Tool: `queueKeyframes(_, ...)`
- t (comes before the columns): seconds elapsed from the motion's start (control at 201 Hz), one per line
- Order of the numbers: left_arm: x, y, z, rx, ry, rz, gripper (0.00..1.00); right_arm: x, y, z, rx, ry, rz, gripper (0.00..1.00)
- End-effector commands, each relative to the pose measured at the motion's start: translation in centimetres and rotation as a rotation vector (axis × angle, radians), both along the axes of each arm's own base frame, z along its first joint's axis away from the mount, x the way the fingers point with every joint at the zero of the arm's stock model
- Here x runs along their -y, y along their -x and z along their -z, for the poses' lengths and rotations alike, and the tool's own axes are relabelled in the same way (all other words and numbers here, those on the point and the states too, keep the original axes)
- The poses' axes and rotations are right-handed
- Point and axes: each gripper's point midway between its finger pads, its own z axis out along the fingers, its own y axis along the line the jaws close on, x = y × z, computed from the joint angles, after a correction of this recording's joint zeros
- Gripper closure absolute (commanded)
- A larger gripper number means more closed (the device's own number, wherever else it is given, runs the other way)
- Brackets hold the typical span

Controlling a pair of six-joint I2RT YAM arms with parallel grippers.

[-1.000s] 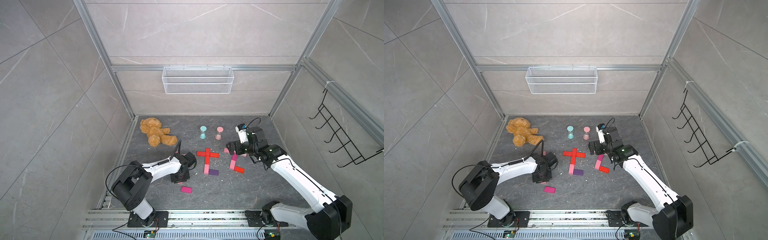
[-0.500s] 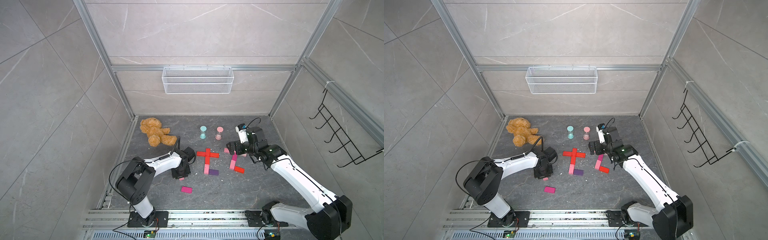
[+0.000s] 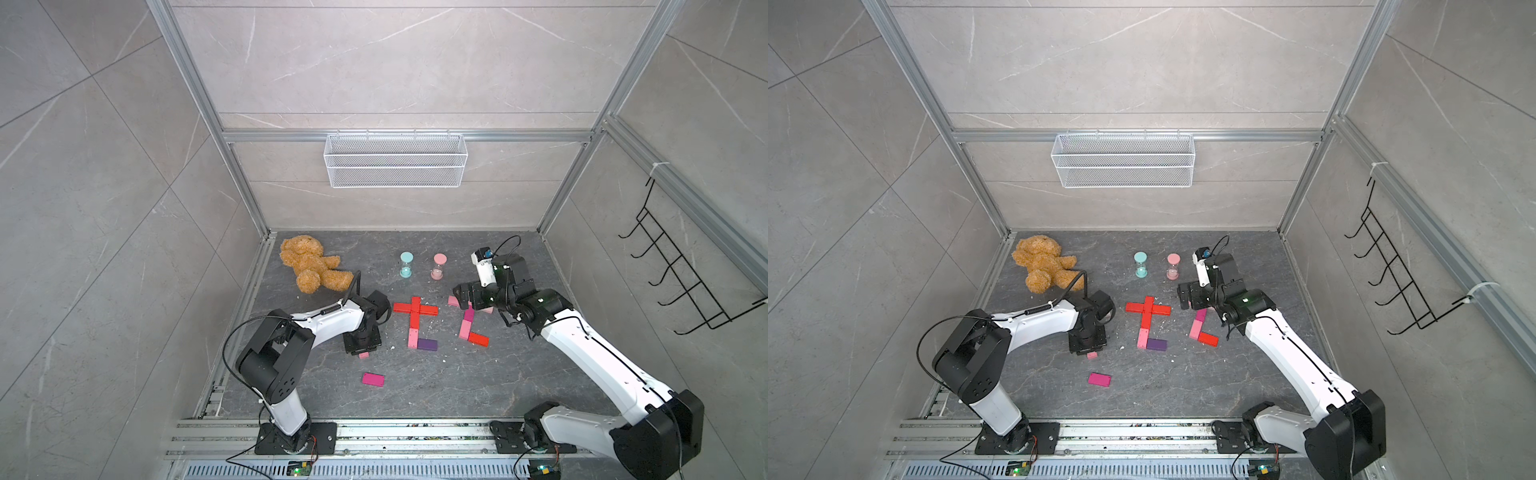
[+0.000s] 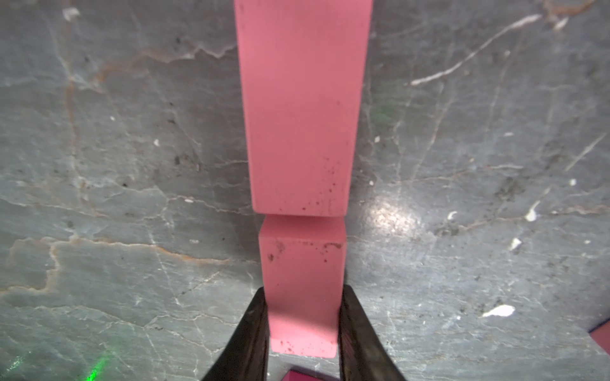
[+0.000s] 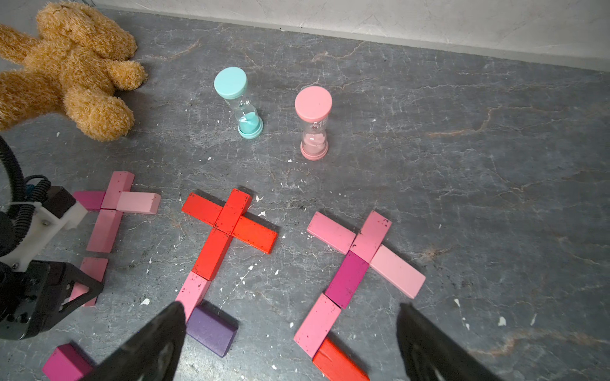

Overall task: Assemble the letter t with building blocks
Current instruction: Assemble the building block at the center of the board.

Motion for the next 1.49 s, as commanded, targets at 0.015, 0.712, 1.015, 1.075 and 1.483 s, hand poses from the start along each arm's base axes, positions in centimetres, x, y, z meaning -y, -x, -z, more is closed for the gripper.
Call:
queueKeyframes(0.015, 0.02, -0.25, -0.23, -0.013, -0.001, 0.016, 0.69, 0.15, -0.12, -0.18, 0.005, 0.025, -0.004, 0.00)
queueKeyframes(0.712, -0.25, -0.45, -0.02, -0.029, -0.019, 0.037, 0.66, 0.12, -0.15, -0.17, 0.005, 0.024, -0.004, 0.00)
queueKeyframes(1.015, -0.30, -0.94, -0.26, -0.025, -0.017, 0.039, 0.67, 0.07, -0.20, -0.05, 0.000, 0.023, -0.004, 0.00)
queueKeyframes(1.075, -0.34, -0.98, -0.24, -0.026, -0.018, 0.037, 0.67, 0.05, -0.19, -0.16, 0.003, 0.022, -0.005, 0.00)
queueKeyframes(1.483, -0.26, -1.15, -0.35, -0.023, -0.016, 0.045, 0.64, 0.05, -0.18, -0.05, 0.001, 0.024, -0.006, 0.00)
